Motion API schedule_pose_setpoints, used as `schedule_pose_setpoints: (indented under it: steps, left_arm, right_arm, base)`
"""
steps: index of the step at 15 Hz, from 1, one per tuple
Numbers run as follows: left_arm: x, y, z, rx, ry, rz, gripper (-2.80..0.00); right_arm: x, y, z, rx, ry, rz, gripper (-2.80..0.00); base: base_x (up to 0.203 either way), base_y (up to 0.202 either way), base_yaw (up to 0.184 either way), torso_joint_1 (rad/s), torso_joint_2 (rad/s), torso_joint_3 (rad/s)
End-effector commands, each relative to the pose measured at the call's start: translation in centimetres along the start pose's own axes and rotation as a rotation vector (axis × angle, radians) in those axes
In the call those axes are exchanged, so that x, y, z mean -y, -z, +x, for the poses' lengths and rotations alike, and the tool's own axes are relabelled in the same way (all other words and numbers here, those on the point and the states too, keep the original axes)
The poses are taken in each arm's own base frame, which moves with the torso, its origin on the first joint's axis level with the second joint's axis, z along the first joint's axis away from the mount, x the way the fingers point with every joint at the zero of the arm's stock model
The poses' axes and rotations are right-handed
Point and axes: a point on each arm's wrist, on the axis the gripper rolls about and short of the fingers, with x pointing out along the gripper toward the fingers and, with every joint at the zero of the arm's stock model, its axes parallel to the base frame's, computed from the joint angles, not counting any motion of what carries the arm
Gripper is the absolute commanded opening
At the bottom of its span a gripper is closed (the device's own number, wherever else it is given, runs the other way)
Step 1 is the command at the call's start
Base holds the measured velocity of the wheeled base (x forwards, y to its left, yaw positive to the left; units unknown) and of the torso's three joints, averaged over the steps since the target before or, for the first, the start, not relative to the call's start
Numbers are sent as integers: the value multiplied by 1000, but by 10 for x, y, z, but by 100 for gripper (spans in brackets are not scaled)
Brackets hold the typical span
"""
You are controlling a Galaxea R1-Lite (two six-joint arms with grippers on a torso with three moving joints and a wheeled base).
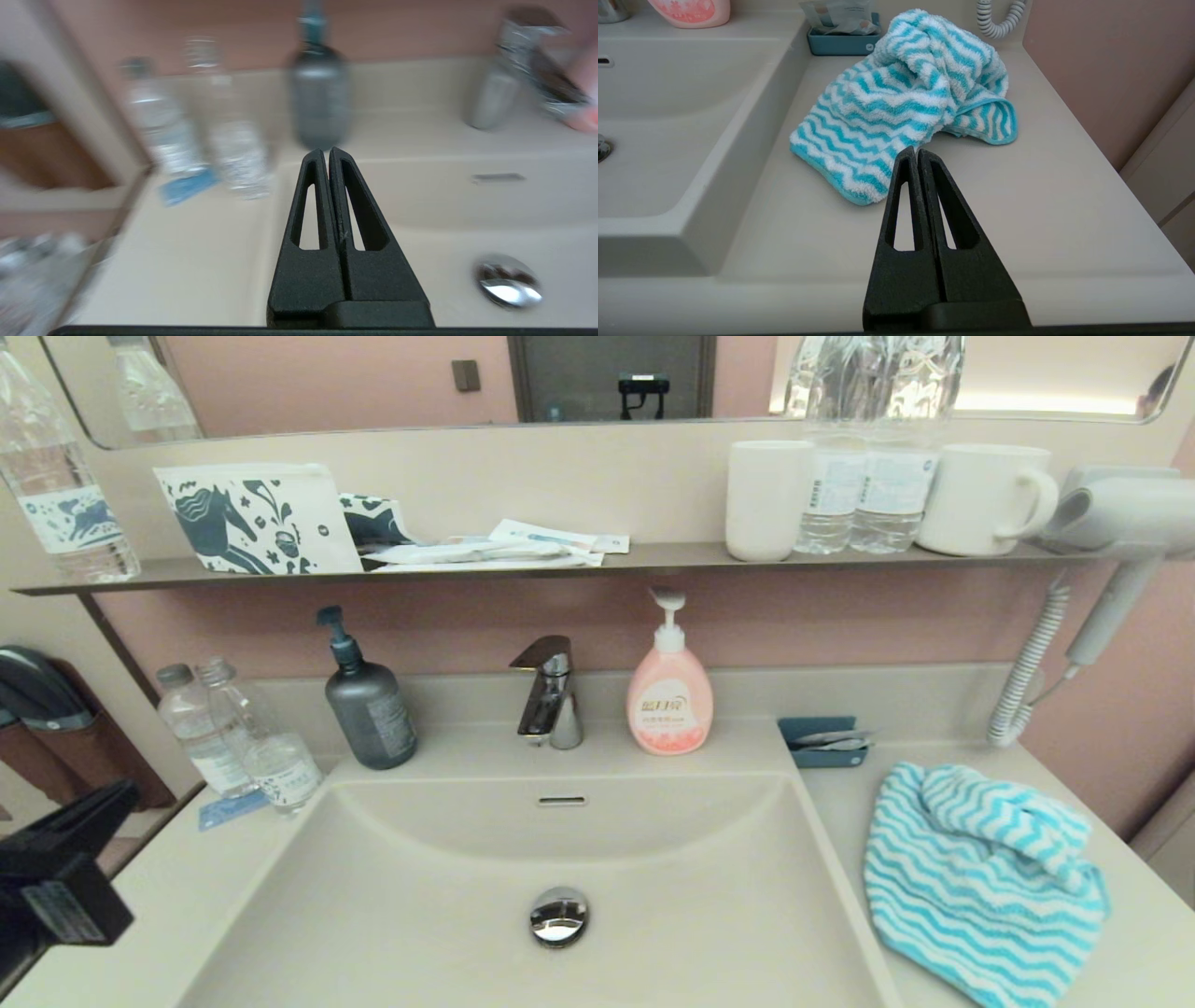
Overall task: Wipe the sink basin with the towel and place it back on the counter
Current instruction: Pick up the cloth
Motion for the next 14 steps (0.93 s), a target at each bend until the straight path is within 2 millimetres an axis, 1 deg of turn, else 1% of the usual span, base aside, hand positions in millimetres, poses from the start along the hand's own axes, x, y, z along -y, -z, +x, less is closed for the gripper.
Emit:
schedule_pose_setpoints:
  steps: [1, 4, 6, 9, 14]
  left_arm:
    - [-10, -5, -24, 87, -75, -28, -280]
    - [-19, 3, -56, 99, -161, -35, -280]
    - [-22, 15, -76, 111, -207, -48, -280]
    - [-23, 30, -91, 126, -237, -142, -280]
    - [-19, 63, -111, 152, -136, -147, -280]
  right_arm:
    - [0, 0, 0, 0, -1, -1, -280]
    - [0, 0, 0, 0, -1, 0, -280]
    - [0, 0, 0, 0, -1, -1, -280]
    - [0, 0, 0, 0, -1, 0, -280]
    - [0, 0, 0, 0, -1, 0, -280]
  base:
    - [0, 0, 0, 0, 0, 0]
    - [0, 0, 0, 0, 0, 0]
    - [0, 0, 0, 0, 0, 0]
    - [0, 0, 0, 0, 0, 0]
    - [0, 0, 0, 0, 0, 0]
